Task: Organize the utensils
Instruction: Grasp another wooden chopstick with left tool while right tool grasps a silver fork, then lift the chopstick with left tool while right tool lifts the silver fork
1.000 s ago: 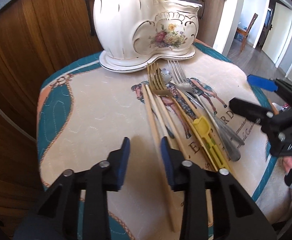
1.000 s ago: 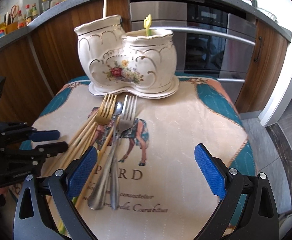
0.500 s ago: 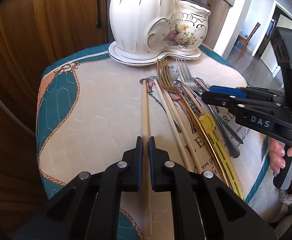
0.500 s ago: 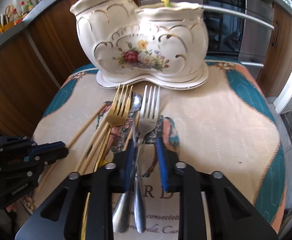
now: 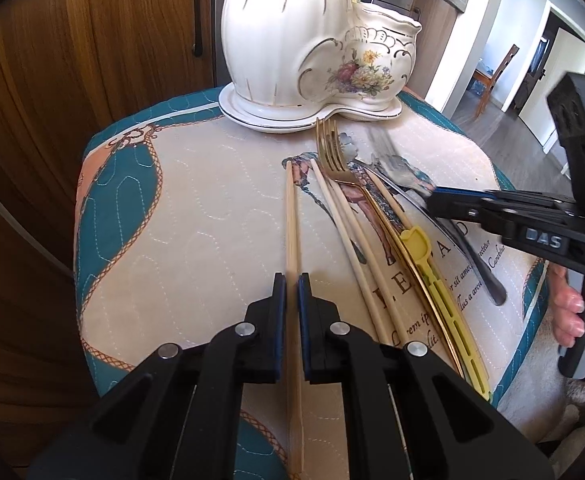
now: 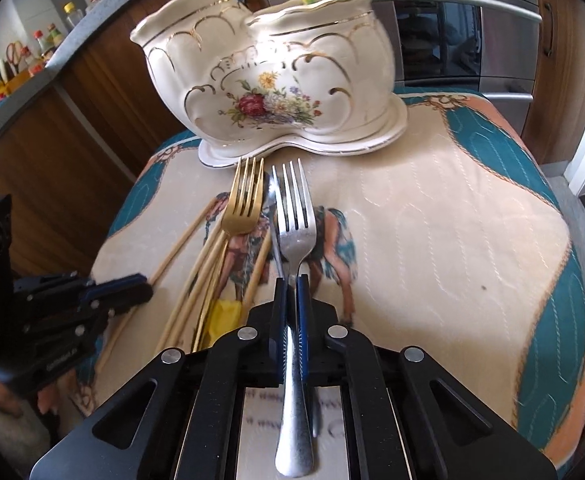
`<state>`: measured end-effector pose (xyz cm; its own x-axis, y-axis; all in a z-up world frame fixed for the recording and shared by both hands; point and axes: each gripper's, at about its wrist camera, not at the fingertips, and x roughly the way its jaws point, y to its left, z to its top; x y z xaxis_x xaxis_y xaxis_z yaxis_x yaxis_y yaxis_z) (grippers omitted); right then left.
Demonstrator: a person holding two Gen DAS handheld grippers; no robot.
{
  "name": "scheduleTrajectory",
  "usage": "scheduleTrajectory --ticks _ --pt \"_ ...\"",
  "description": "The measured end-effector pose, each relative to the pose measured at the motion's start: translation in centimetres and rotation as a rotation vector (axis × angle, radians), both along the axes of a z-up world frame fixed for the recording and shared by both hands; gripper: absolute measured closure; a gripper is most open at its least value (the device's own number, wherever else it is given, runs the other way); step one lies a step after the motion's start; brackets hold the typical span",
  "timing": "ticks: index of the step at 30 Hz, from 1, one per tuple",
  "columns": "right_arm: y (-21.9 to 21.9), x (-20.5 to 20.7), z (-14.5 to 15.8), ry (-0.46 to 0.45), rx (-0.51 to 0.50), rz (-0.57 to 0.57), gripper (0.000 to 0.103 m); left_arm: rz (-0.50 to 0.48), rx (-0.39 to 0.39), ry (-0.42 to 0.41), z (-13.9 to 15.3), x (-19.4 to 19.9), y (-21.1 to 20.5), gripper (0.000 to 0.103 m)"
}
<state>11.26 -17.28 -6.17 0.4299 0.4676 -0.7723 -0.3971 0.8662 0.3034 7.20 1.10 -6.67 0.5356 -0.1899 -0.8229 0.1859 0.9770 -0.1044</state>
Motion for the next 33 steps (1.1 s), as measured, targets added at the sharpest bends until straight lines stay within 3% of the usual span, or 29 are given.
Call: scheduleTrajectory --ticks 6,19,22,26,28,30,32,33 --pt "-1.5 -0.7 1.3 -0.047 -0.049 0.028 0.097 -0.009 0.008 0.001 0.5 -0.1 0.2 0.097" --pt "-2.8 0.3 0.2 0.031 -0.167 0.059 0.094 -0.040 0.044 0.050 0.5 0.3 0.0 0.097" --pt "-2.6 0.5 0.1 0.044 -0.176 0.070 0.090 -0.041 0.057 0.055 0.6 0.8 0.1 0.094" --pt "-2.5 0.5 0.1 0.047 -0.179 0.080 0.089 -0.054 0.064 0.064 0.3 1.3 -0.4 0.077" --pt "-2.6 0.6 0.0 0.044 -0.170 0.075 0.092 -0.063 0.081 0.057 0.2 1.5 -0.7 0.077" --pt "-2.7 0.6 0.0 0.031 -0.175 0.071 0.095 -0.063 0.091 0.056 0.2 1.7 -0.8 0.078" --pt "-2.7 0.6 0.0 0.017 -0.171 0.066 0.096 -0.055 0.117 0.049 0.2 1.7 -0.7 0.094" --pt "-2.7 0.5 0.0 0.009 -0.170 0.065 0.096 -0.049 0.115 0.048 0.2 1.6 -0.4 0.097"
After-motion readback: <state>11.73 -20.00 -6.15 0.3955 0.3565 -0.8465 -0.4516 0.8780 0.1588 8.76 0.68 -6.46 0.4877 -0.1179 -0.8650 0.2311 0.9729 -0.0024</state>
